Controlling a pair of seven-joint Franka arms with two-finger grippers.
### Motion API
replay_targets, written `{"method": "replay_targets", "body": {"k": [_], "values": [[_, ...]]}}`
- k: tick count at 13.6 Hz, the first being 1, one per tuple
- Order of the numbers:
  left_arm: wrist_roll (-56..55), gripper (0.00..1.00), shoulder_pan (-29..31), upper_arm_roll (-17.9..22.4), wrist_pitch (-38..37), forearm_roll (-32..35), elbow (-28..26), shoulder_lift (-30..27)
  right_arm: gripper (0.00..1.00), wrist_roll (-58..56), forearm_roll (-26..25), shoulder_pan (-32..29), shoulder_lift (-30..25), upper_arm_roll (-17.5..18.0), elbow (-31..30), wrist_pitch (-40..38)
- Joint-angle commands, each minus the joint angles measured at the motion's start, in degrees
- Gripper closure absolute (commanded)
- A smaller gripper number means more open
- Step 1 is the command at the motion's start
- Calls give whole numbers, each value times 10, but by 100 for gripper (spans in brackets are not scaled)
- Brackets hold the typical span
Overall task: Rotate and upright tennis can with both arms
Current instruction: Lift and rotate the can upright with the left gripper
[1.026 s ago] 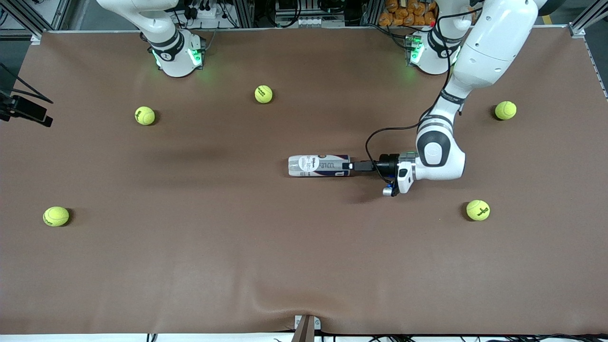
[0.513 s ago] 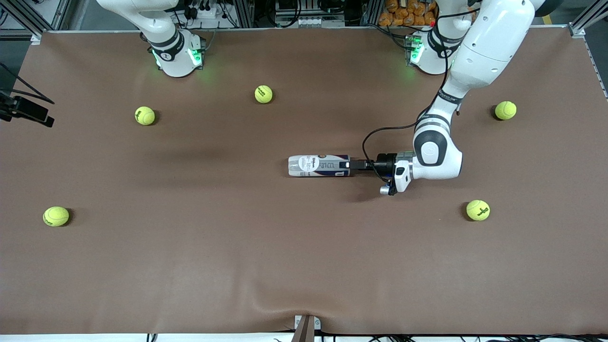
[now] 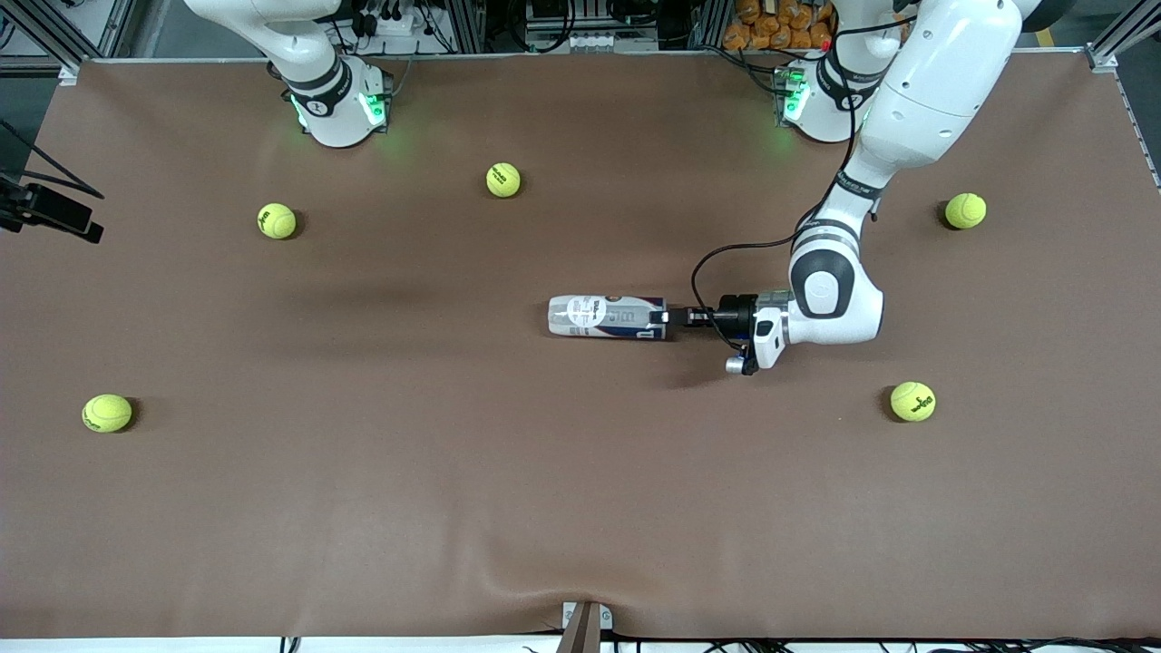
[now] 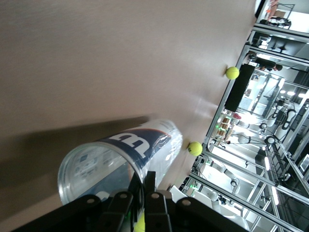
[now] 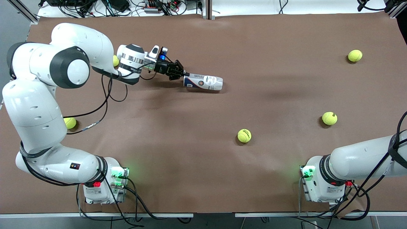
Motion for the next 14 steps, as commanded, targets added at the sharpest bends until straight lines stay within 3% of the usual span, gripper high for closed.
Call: {"method": "replay_targets", "body": {"k": [1,4,6,14], "values": [[-2,100,-12,2,14,-11,17,0,0,1,-9,-7,-2,6,-3,4],[-64,100,-33,7,24,1,56,-4,0,1,-9,-6,-2,6,-3,4],[-136,100,-43,7,35,47,78,-23,0,1,-9,-5,-2,6,-3,4],[-584,100,-89,-7,29,415,232,-58,0,1,-9,-5,-1,6,-4,4]]}}
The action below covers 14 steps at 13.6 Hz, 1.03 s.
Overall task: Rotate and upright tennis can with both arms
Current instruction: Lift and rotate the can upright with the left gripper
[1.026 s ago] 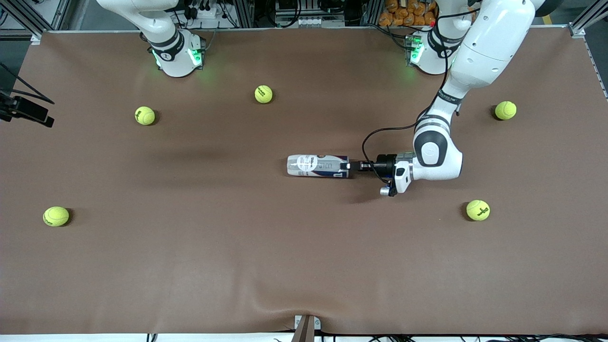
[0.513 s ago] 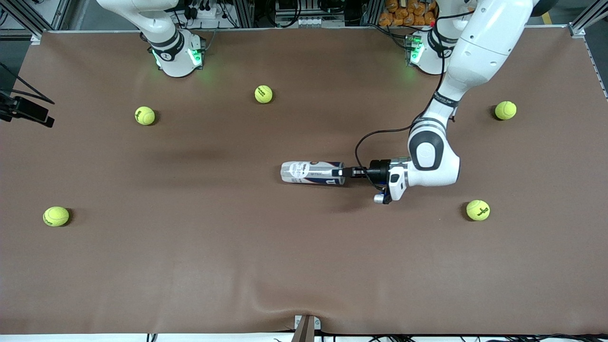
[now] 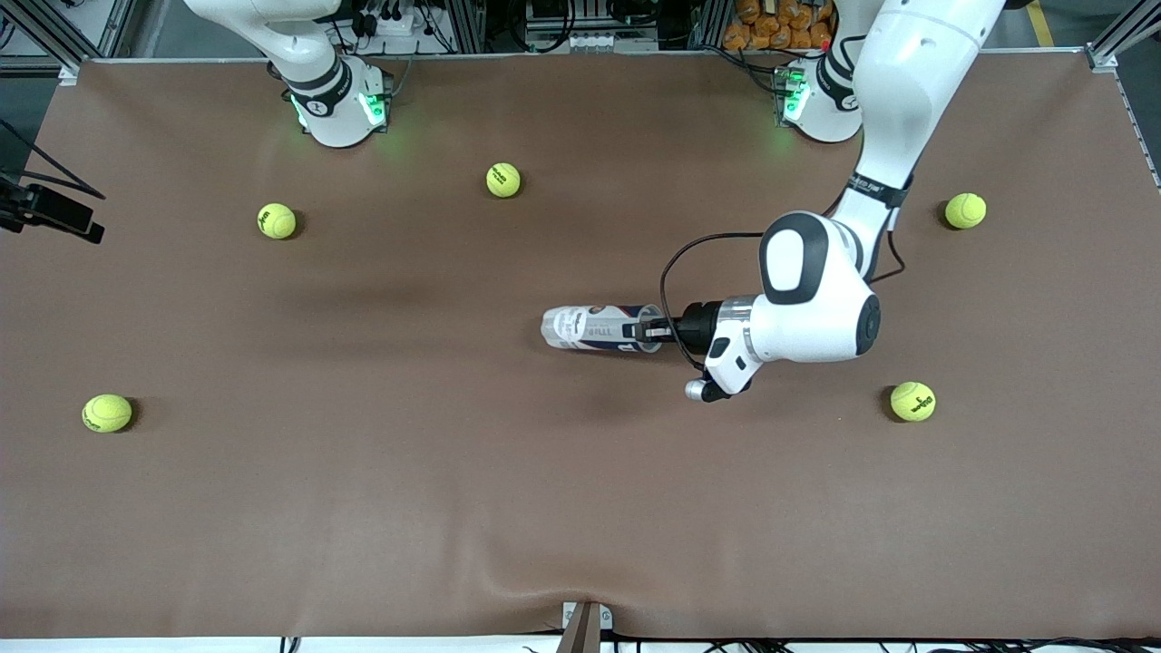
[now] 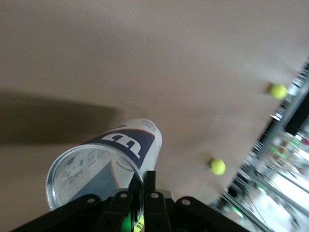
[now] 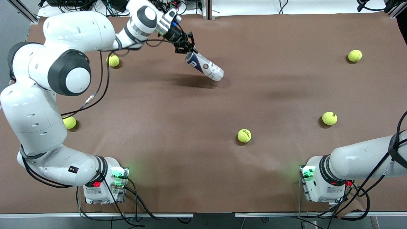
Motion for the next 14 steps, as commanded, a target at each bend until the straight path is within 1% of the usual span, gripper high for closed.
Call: {"method": "replay_targets", "body": {"k": [1,3,5,6,8,9,10,12,14], "values": [[-158,100,-37,-7,0,109,51,-17,0,1,-9,-5,-1,6,-2,4],[-283,100,-61,-8,-7,183,98,-19,0,1,-9,-5,-1,6,-2,4],[-375,100,-90,-10,-15,239,119,-19,0,1,-9,-5,-1,6,-2,4],[-409,100,-109,-9,-17,273,121,-19,0,1,-9,-4,-1,6,-2,4],[-462,100,-132,-9,-37,343,128,-18,0,1,-9,-4,-1,6,-2,5],[-480,100,-145,-8,-61,377,138,-18,0,1,-9,-4,-1,6,-2,5],[-498,100,-155,-8,-80,398,144,-15,0,1,-9,-4,-1,6,-2,6],[-536,100,-185,-1,-86,425,146,-12,0,1,-9,-4,-1,6,-3,6],[-560,100,-194,-1,-106,451,146,-11,0,1,-9,-4,-1,6,-3,6]]}}
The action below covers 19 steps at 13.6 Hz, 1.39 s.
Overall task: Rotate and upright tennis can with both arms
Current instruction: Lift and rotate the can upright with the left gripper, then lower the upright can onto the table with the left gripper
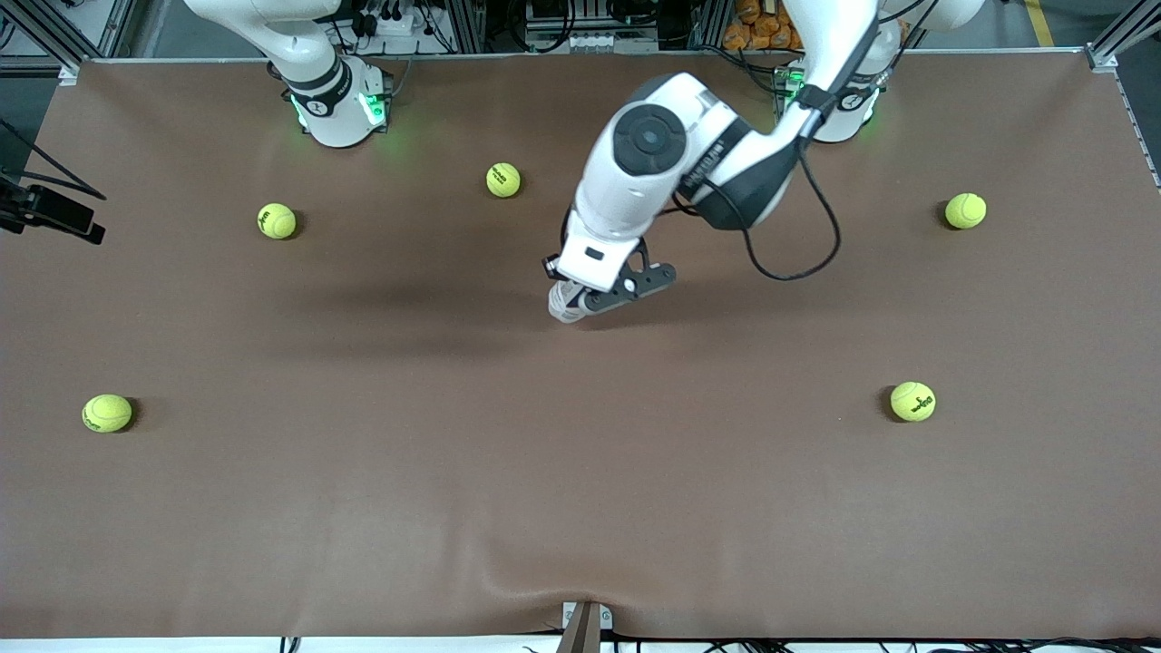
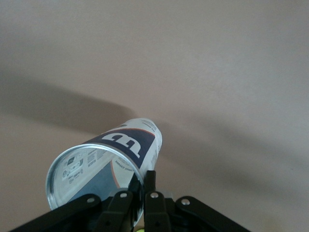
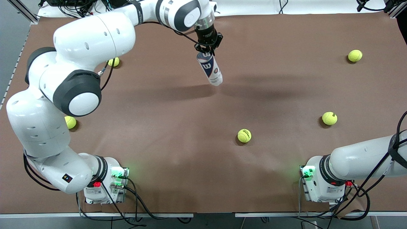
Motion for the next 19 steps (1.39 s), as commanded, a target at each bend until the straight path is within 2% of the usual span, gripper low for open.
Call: {"method": "replay_targets", "body": {"k": [1,5,8,11,19], "values": [[-38,100,-21,9,-47,42,25,10,0,1,-9,-4,-2,5,-2,4],[-69,100,-40,10,-109,64,50,29,0,1,-9,-4,-1,5,-2,4],[-83,100,-65,20,-109,82,50,46,0,1,-9,-4,-1,5,-2,4],[-91,100,-100,56,-109,87,56,59,0,1,-9,-4,-1,5,-2,4],[-100,100,-113,62,-106,88,58,73,0,1,-8,-4,0,5,-2,5]]}}
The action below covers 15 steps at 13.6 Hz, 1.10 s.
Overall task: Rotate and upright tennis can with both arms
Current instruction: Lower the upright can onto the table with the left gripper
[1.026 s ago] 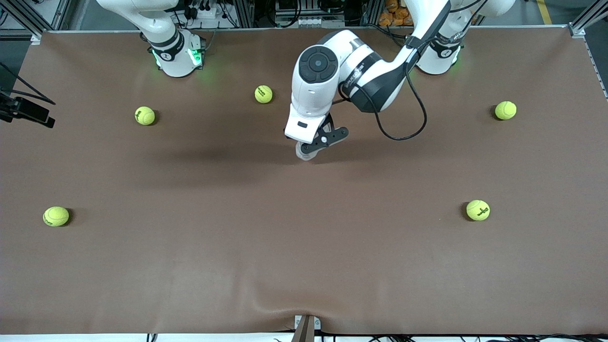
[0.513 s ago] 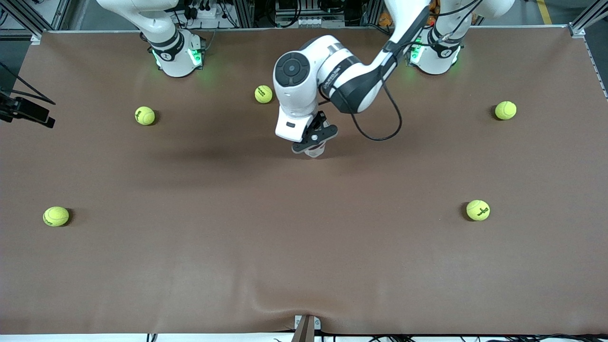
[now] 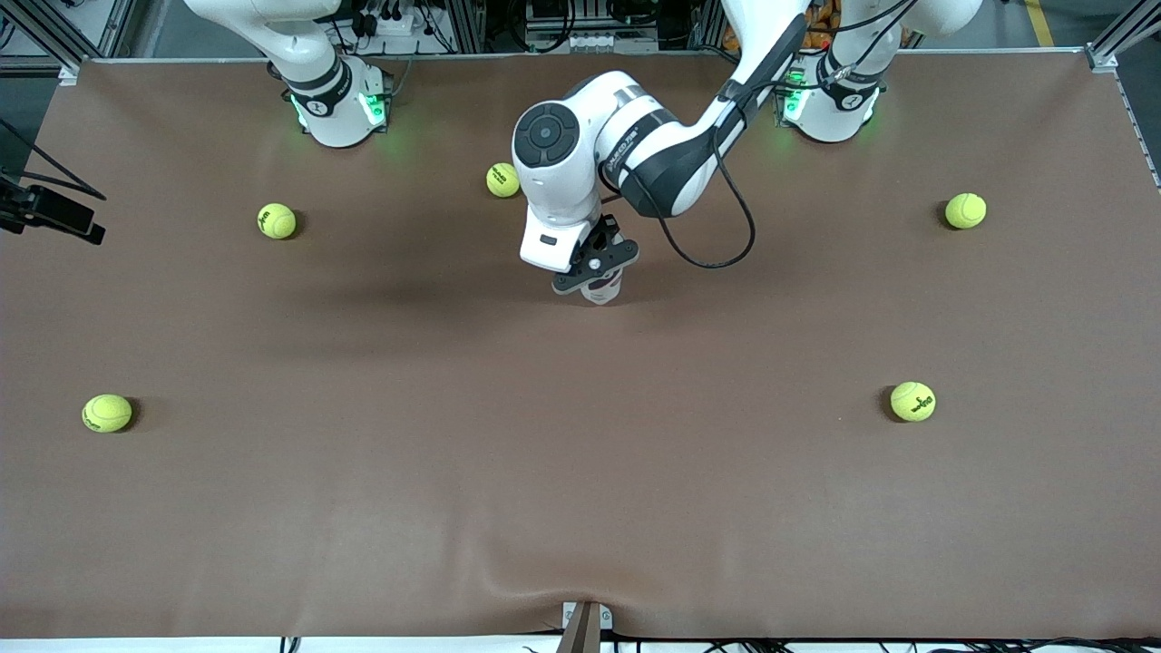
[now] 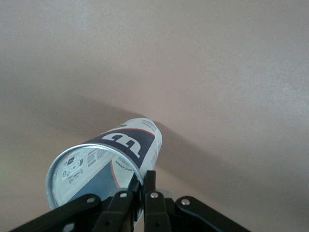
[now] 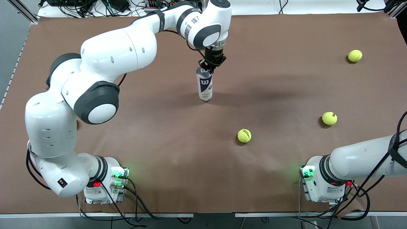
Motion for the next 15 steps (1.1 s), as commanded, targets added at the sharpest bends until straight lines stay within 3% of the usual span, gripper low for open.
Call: {"method": "replay_targets", "body": {"k": [1,3,6,7,10,15], "values": [[-19,100,-13,8,-12,15,23,15,0,1,-8,-4,0,5,-2,3],[-19,100,-12,8,-8,15,23,14,0,1,-8,-4,0,5,-2,4],[-19,91,-12,8,-6,15,23,14,0,1,-8,-4,0,5,-2,4],[-19,77,-12,8,-6,14,23,14,0,1,-8,-4,0,5,-2,4],[-20,55,-10,8,-6,14,23,11,0,1,-8,-4,0,5,-2,4],[-20,39,-9,7,-6,14,22,6,0,0,-8,-4,0,5,-2,3]]}}
